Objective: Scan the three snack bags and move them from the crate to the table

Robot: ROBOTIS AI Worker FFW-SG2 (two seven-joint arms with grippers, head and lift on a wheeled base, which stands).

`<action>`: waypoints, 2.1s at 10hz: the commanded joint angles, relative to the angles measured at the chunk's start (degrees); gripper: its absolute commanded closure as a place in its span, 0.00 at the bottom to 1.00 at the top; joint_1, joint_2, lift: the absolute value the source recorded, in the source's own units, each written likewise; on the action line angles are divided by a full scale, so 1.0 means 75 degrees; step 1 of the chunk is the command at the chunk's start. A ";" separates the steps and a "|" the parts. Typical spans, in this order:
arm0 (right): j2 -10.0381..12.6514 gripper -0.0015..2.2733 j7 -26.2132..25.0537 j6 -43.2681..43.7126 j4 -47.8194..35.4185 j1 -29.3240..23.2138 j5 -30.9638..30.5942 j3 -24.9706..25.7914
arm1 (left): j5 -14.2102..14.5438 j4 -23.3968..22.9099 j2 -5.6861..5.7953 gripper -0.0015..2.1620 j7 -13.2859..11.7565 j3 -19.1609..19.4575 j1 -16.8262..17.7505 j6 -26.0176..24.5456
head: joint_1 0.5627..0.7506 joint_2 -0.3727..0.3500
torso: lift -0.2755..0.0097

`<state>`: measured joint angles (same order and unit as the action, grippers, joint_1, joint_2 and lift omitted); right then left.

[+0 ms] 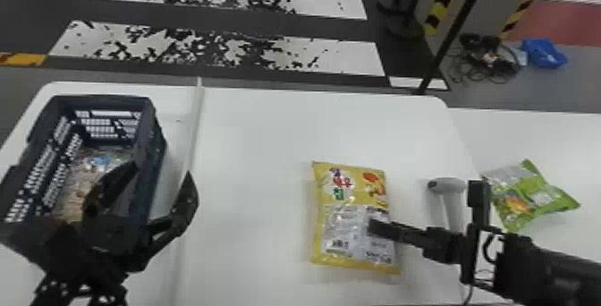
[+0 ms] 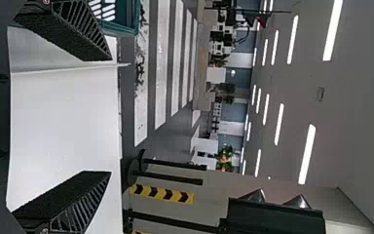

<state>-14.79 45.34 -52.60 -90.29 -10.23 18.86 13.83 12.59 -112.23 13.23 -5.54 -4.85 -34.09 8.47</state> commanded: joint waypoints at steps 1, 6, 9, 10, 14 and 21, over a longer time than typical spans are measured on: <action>0.0016 0.92 -0.0034 -0.0013 0.0062 0.0028 -0.0218 -0.0121 | 0.0009 0.0035 -0.0006 0.01 0.0000 0.0002 -0.0002 0.0000 | 0.70 0.38 | 0.75; -0.0008 0.96 0.0001 -0.0622 -0.1637 -0.0886 0.0778 0.0699 | 0.0032 0.0199 -0.0029 0.01 0.0012 -0.0127 0.0022 0.0117 | 0.70 0.37 | 0.75; 0.0566 0.96 -0.0784 0.0597 -0.2083 -0.0968 0.2430 0.2340 | 0.0021 0.0445 -0.0018 0.01 0.0023 -0.0185 -0.0014 0.0680 | 0.70 0.32 | 0.75; 0.0777 0.96 -0.1534 0.1862 -0.1907 -0.0921 0.2700 0.2656 | 0.0021 0.0468 -0.0006 0.01 0.0023 -0.0185 -0.0025 0.0727 | 0.70 0.26 | 0.75; 0.0719 0.96 -0.4042 0.4604 -0.0161 -0.0382 0.2958 0.3218 | 0.0021 0.0574 0.0029 0.01 0.0012 -0.0174 -0.0084 0.0867 | 0.70 0.03 | 0.75; -0.0594 0.92 -0.6303 0.6526 0.4105 0.1903 0.1997 0.2011 | -0.0038 0.0456 0.0076 0.01 0.0000 -0.0244 -0.0143 0.0844 | 0.70 0.03 | 0.75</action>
<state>-18.72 -1.96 -3.82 -62.20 2.00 35.13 29.37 12.34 -108.89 13.77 -5.54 -6.70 -35.15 14.91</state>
